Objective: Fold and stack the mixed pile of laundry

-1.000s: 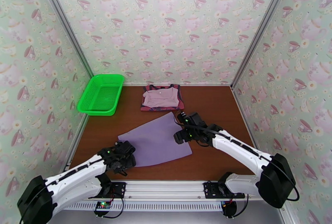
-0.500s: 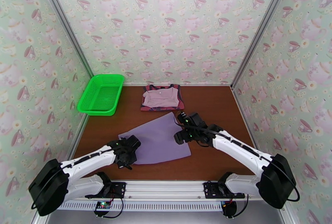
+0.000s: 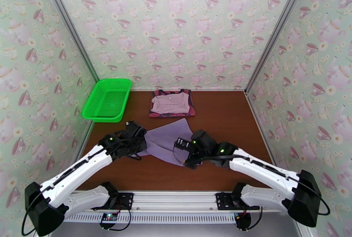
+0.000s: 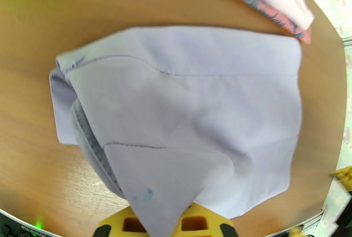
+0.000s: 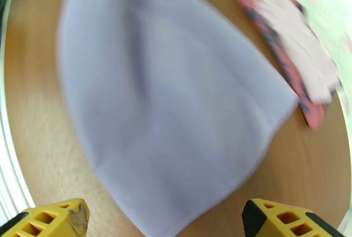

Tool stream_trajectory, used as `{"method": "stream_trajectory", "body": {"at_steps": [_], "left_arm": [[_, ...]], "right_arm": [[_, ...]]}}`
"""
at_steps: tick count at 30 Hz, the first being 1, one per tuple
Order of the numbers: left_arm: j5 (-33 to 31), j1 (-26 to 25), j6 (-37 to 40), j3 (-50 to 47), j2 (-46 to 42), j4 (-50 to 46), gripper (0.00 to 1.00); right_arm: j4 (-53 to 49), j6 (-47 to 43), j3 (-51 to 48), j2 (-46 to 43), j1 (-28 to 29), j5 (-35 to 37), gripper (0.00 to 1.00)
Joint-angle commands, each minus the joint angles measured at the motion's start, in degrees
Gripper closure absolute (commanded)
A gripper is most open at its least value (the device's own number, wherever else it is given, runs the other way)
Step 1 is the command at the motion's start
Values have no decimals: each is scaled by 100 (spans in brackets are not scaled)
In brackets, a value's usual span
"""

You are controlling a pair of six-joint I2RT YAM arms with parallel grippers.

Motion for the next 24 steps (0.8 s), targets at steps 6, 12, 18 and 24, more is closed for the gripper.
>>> {"method": "stream_trajectory", "body": {"at_steps": [6, 12, 18, 24], "left_arm": [[86, 326, 251, 10, -179, 21, 100], [340, 547, 213, -93, -374, 186, 100], [386, 685, 246, 53, -545, 24, 100], [390, 944, 359, 198, -740, -201, 100]], "right_arm": [[3270, 447, -1234, 573, 1063, 628, 0], [4187, 1111, -1136, 1818, 1667, 2113, 0], [4129, 1809, -690, 2857, 1842, 3789, 1], [4099, 2267, -841, 2834, 1843, 4469, 5]]}}
